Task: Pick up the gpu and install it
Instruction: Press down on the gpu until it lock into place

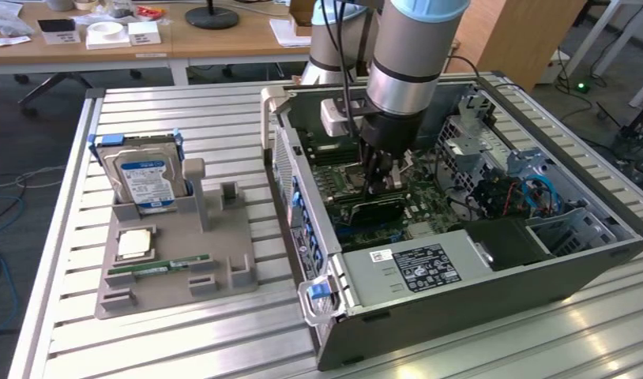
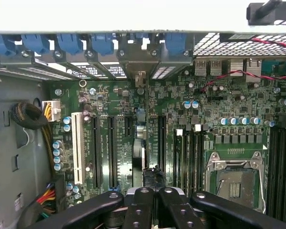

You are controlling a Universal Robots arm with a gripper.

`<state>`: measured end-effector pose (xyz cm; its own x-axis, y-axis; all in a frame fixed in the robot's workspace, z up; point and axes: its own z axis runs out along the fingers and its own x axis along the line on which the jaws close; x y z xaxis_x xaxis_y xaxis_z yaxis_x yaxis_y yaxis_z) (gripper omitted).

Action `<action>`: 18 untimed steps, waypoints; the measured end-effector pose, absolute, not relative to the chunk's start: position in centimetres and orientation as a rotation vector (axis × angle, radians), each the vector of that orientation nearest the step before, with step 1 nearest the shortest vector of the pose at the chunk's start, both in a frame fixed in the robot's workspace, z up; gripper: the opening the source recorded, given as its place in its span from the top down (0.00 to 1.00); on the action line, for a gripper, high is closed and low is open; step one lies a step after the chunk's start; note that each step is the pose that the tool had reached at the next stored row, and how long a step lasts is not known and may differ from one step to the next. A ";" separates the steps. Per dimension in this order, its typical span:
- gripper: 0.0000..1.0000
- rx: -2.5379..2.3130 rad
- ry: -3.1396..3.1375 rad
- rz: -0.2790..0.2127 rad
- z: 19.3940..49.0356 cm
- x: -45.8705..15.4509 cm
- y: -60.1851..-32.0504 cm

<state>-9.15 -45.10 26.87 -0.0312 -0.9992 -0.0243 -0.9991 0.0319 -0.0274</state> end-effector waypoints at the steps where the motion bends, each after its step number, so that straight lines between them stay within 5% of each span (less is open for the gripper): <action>1: 0.89 -2.161 2.230 -0.004 26.9 -9.2 -45.1; 18: 0.89 -2.161 2.230 -0.004 26.4 -9.2 -45.1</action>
<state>-9.17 -45.10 26.42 -0.0313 -0.9992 -0.0242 -0.9991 0.0319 -0.0274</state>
